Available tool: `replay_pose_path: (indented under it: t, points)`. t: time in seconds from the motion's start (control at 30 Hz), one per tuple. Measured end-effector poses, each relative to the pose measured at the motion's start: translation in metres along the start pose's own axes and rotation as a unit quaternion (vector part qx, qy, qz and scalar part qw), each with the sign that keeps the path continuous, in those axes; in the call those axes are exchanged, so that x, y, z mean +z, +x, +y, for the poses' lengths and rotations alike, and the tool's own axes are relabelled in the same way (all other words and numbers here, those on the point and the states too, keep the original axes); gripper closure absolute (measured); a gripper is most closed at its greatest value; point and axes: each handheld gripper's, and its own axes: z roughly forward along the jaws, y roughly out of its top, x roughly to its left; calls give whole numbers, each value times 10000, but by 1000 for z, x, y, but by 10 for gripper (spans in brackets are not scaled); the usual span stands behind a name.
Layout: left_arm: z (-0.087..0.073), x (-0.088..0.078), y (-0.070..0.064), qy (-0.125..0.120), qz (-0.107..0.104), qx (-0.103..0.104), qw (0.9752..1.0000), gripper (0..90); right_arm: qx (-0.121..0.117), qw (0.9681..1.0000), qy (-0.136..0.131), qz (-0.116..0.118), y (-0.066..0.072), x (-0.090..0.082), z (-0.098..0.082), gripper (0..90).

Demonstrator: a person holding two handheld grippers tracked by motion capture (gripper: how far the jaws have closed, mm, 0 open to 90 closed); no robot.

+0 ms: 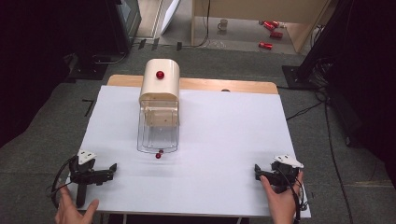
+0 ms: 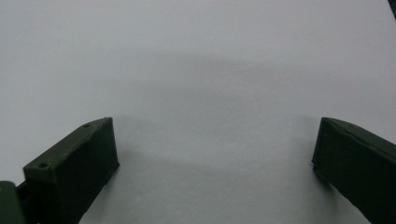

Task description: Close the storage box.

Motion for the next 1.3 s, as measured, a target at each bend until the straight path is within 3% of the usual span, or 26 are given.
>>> replay_pose_path:
  t: [0.23, 0.43, 0.63, 0.8, 1.3]
  points:
    - [0, 0, 0, -2, 3, 6, 10000, 0, 127, 9998, -10, -128, 3, -1, 1, 4]
    - [0, 0, 0, -1, -8, -8, 10000, 0, 164, 9996, -152, -154, 16, -3, 1, 62]
    - [0, 0, 0, -5, 9, 6, 10000, 0, 24, 9994, -299, 168, 44, -10, 12, 73]
    - [0, 0, -1, -8, 17, 16, 10000, 0, -122, 9978, -503, 414, 73, -17, 25, 137]
    - [-1, 0, -1, -6, 18, 24, 10000, 0, -473, 9895, -748, 1147, 147, -20, 40, 247]
